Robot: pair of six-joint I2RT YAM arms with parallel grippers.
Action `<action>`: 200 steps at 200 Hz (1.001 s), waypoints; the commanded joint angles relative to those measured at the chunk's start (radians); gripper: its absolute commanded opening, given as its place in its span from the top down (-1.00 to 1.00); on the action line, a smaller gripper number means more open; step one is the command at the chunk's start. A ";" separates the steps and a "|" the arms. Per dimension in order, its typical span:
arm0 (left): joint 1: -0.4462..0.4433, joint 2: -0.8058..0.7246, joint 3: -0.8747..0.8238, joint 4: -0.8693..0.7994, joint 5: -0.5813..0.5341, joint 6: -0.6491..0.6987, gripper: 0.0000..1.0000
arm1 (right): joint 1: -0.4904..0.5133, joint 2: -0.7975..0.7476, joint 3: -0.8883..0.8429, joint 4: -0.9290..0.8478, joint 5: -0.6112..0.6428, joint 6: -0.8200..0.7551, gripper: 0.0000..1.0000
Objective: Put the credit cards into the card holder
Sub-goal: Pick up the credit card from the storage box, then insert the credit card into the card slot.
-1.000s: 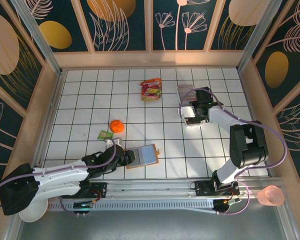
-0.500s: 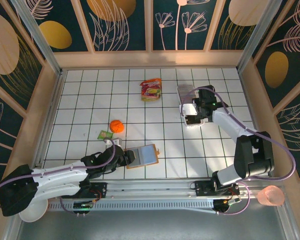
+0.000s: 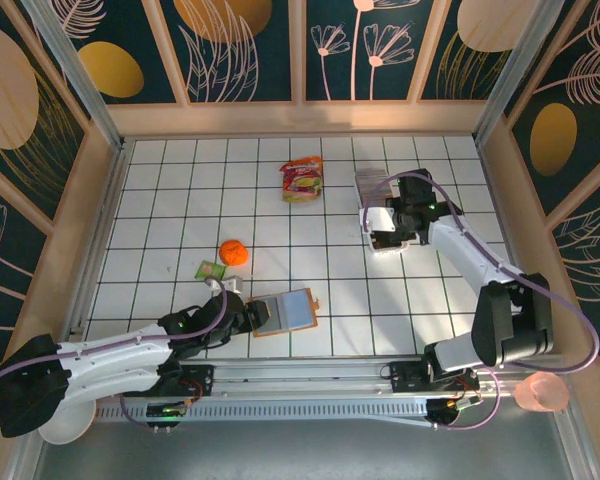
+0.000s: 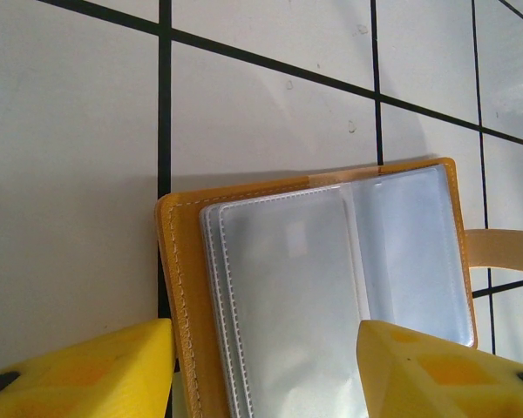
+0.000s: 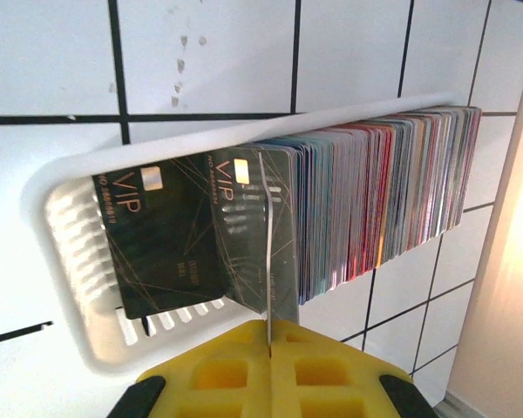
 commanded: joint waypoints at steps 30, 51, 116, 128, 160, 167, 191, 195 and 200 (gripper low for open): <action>0.000 -0.014 0.002 -0.025 -0.008 0.008 -0.12 | 0.070 -0.207 0.062 -0.107 -0.206 0.389 1.00; -0.001 -0.033 0.005 -0.049 -0.017 0.005 -0.13 | 0.118 -0.271 0.074 -0.114 -0.233 0.742 1.00; 0.000 -0.061 0.013 -0.095 -0.009 -0.011 -0.11 | 0.184 -0.371 -0.083 -0.094 -0.500 1.836 1.00; -0.001 -0.059 0.018 -0.102 -0.006 -0.013 -0.10 | 0.235 -0.381 -0.135 -0.053 -0.481 2.007 1.00; 0.000 -0.059 0.031 -0.114 0.008 -0.022 -0.08 | 0.337 -0.486 -0.319 0.175 -0.453 2.448 1.00; 0.000 -0.059 0.029 -0.112 0.010 -0.025 -0.08 | 0.359 -0.507 -0.329 0.197 -0.423 2.488 1.00; -0.001 -0.059 0.027 -0.109 0.014 -0.030 -0.06 | 0.429 -0.526 -0.340 0.187 -0.335 2.570 1.00; -0.001 -0.059 0.026 -0.111 0.014 -0.031 -0.05 | 0.436 -0.522 -0.347 0.194 -0.339 2.578 1.00; 0.000 -0.058 0.026 -0.112 0.014 -0.032 -0.05 | 0.444 -0.517 -0.355 0.207 -0.343 2.592 1.00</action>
